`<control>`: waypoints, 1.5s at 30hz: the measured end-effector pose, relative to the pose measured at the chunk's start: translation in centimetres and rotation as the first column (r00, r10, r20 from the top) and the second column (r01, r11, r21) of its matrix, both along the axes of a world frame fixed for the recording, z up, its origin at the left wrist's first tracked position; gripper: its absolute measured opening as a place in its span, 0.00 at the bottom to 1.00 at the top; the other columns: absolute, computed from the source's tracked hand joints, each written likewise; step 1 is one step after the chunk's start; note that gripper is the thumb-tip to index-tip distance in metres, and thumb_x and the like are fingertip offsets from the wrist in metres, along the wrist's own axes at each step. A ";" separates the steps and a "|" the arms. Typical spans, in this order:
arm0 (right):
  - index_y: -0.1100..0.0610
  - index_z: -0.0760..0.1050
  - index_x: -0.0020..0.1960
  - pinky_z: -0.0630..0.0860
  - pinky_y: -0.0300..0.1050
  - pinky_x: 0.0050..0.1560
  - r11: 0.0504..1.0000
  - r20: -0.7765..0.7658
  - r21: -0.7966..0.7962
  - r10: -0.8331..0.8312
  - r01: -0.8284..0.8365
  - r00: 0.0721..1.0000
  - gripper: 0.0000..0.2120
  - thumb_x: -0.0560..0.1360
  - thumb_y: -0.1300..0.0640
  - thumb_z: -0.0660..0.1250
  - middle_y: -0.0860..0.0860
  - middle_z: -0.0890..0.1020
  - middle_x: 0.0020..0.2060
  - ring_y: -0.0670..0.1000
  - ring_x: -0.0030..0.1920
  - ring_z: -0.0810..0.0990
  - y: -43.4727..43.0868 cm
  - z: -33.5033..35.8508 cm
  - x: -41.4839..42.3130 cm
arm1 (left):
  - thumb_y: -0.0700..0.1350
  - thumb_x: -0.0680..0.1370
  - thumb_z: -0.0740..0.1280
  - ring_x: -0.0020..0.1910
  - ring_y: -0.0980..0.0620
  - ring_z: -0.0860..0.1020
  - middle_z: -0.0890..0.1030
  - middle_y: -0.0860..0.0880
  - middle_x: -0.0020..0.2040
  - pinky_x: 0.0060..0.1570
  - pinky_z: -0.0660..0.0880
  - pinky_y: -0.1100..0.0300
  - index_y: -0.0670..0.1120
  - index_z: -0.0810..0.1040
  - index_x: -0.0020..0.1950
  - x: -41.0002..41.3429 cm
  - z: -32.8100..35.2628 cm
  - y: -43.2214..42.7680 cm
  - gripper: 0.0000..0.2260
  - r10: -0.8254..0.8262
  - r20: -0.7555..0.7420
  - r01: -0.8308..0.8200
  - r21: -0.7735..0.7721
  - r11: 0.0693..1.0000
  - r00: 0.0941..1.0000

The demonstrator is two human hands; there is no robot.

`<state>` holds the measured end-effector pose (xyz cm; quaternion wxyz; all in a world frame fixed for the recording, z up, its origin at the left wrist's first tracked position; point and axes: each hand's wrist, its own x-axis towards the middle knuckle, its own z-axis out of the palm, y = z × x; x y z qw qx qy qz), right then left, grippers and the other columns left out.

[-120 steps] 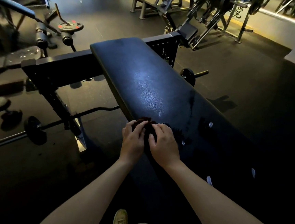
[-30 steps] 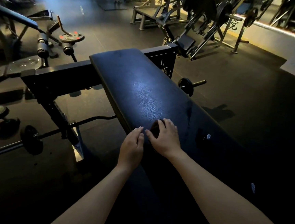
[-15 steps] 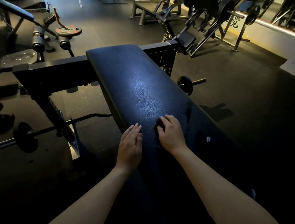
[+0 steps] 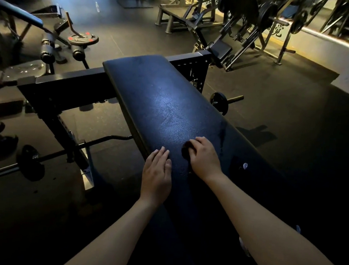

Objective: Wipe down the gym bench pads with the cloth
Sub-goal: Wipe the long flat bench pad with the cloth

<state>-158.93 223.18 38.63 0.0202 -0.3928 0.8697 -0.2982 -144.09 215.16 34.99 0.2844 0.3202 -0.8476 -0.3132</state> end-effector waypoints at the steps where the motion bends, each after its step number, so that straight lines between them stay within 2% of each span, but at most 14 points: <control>1: 0.61 0.78 0.64 0.65 0.47 0.70 1.000 0.005 0.004 -0.017 0.017 1.000 0.15 0.79 0.59 0.65 0.57 0.76 0.63 0.57 0.67 0.72 -0.2 0.1 0.4 | 0.53 0.83 0.51 0.76 0.51 0.63 0.72 0.47 0.75 0.74 0.46 0.70 0.43 0.74 0.73 0.0 0.0 0.0 0.25 0.002 -0.009 -0.002 0.003 1.000 1.000; 3: 0.62 0.78 0.64 0.66 0.48 0.70 1.000 0.006 0.002 0.022 -0.022 1.000 0.15 0.79 0.59 0.65 0.57 0.77 0.63 0.58 0.66 0.73 -0.7 0.1 2.0 | 0.54 0.83 0.50 0.76 0.52 0.64 0.73 0.47 0.74 0.75 0.48 0.69 0.42 0.74 0.73 0.0 0.0 0.1 0.26 0.010 -0.041 -0.009 0.022 1.000 0.999; 6: 0.61 0.79 0.62 0.71 0.50 0.68 0.984 -0.021 -0.021 0.174 -0.174 0.985 0.14 0.78 0.59 0.65 0.56 0.80 0.60 0.57 0.63 0.76 -0.6 0.2 4.7 | 0.51 0.83 0.52 0.75 0.53 0.64 0.73 0.47 0.73 0.74 0.49 0.70 0.42 0.73 0.73 -0.1 -0.2 0.1 0.24 0.017 -0.078 -0.012 0.065 0.998 0.997; 9: 0.60 0.80 0.60 0.75 0.51 0.64 0.961 -0.051 0.017 0.277 -0.277 0.959 0.13 0.77 0.59 0.66 0.55 0.81 0.59 0.57 0.60 0.77 -0.3 0.5 4.0 | 0.49 0.83 0.54 0.75 0.53 0.63 0.73 0.47 0.74 0.73 0.48 0.72 0.42 0.73 0.74 0.0 -0.4 0.1 0.22 0.013 -0.076 -0.007 0.071 0.997 0.997; 12: 0.59 0.78 0.64 0.72 0.52 0.66 0.992 -0.026 -0.007 0.129 -0.130 0.991 0.15 0.79 0.59 0.65 0.55 0.78 0.61 0.58 0.63 0.74 -1.0 0.8 0.7 | 0.49 0.84 0.53 0.76 0.53 0.63 0.73 0.47 0.74 0.73 0.47 0.72 0.42 0.72 0.74 0.0 -0.3 0.1 0.22 0.021 -0.053 -0.018 0.048 0.999 0.998; 14: 0.60 0.74 0.69 0.65 0.51 0.70 1.000 0.026 0.001 0.002 -0.002 1.000 0.18 0.80 0.58 0.63 0.57 0.74 0.67 0.59 0.68 0.70 -1.6 0.8 -0.4 | 0.50 0.84 0.52 0.76 0.53 0.63 0.72 0.48 0.74 0.73 0.46 0.72 0.43 0.71 0.75 -0.2 -0.2 0.1 0.23 0.028 -0.032 -0.027 0.019 0.999 0.999; 15: 0.60 0.73 0.70 0.62 0.50 0.71 1.000 0.030 0.022 -0.001 0.000 1.000 0.19 0.80 0.57 0.63 0.58 0.73 0.68 0.59 0.69 0.69 -1.9 0.7 -0.2 | 0.51 0.84 0.52 0.76 0.53 0.63 0.72 0.48 0.74 0.73 0.46 0.72 0.43 0.71 0.75 -0.2 -0.2 0.0 0.23 0.030 -0.023 -0.030 0.006 1.000 0.999; 19: 0.60 0.77 0.67 0.62 0.43 0.70 0.984 0.030 0.005 0.176 -0.176 0.984 0.17 0.79 0.59 0.66 0.56 0.77 0.66 0.56 0.68 0.72 -2.1 0.8 2.8 | 0.52 0.84 0.51 0.75 0.52 0.64 0.73 0.46 0.74 0.75 0.48 0.70 0.42 0.71 0.74 -0.2 -0.5 0.2 0.24 0.046 -0.090 -0.043 0.035 0.998 0.995; 24: 0.57 0.78 0.67 0.68 0.49 0.71 0.943 0.019 -0.014 0.334 -0.334 0.942 0.17 0.79 0.56 0.65 0.54 0.77 0.67 0.54 0.68 0.73 -0.2 -0.1 3.9 | 0.51 0.84 0.52 0.75 0.49 0.65 0.74 0.44 0.73 0.75 0.51 0.68 0.40 0.73 0.73 0.0 -1.0 0.1 0.24 0.060 -0.127 -0.050 0.081 0.995 0.990; 27: 0.59 0.79 0.64 0.70 0.53 0.69 0.980 -0.003 -0.019 0.200 -0.200 0.980 0.16 0.78 0.57 0.65 0.55 0.78 0.64 0.57 0.66 0.74 -0.3 -0.3 1.4 | 0.49 0.84 0.54 0.75 0.48 0.65 0.74 0.44 0.73 0.75 0.51 0.66 0.40 0.73 0.72 -0.1 -0.8 0.0 0.22 0.039 -0.077 -0.036 0.034 0.999 0.996; 30: 0.61 0.77 0.66 0.68 0.50 0.70 1.000 0.025 -0.023 0.002 -0.001 1.000 0.16 0.80 0.57 0.65 0.56 0.76 0.65 0.58 0.66 0.72 -0.6 0.0 0.8 | 0.49 0.84 0.53 0.75 0.49 0.64 0.73 0.45 0.73 0.75 0.48 0.68 0.41 0.73 0.73 0.0 -0.6 0.0 0.22 0.023 -0.032 -0.023 0.008 1.000 0.999; 35: 0.61 0.76 0.67 0.65 0.49 0.72 0.979 -0.001 -0.022 0.204 -0.204 0.979 0.18 0.78 0.57 0.66 0.57 0.76 0.66 0.58 0.68 0.72 -0.3 -0.4 4.9 | 0.49 0.84 0.53 0.74 0.49 0.64 0.73 0.44 0.73 0.73 0.46 0.72 0.41 0.73 0.73 0.0 -0.5 0.1 0.22 0.023 -0.030 -0.022 0.026 0.999 0.999; 39: 0.59 0.76 0.68 0.67 0.51 0.72 0.956 -0.019 0.014 0.294 -0.293 0.956 0.19 0.79 0.57 0.66 0.56 0.75 0.68 0.57 0.69 0.72 0.9 -0.4 3.3 | 0.50 0.83 0.51 0.75 0.48 0.64 0.74 0.44 0.73 0.74 0.46 0.71 0.41 0.75 0.71 0.2 -0.3 0.1 0.23 0.008 -0.004 -0.008 -0.011 1.000 1.000; 45: 0.57 0.75 0.69 0.66 0.51 0.73 0.999 -0.015 -0.001 0.037 -0.037 0.999 0.19 0.79 0.56 0.66 0.54 0.73 0.70 0.56 0.71 0.69 2.6 0.1 0.3 | 0.50 0.84 0.53 0.76 0.49 0.62 0.72 0.46 0.74 0.74 0.48 0.66 0.42 0.74 0.72 0.0 0.1 0.3 0.22 0.034 0.051 -0.034 0.006 0.999 0.998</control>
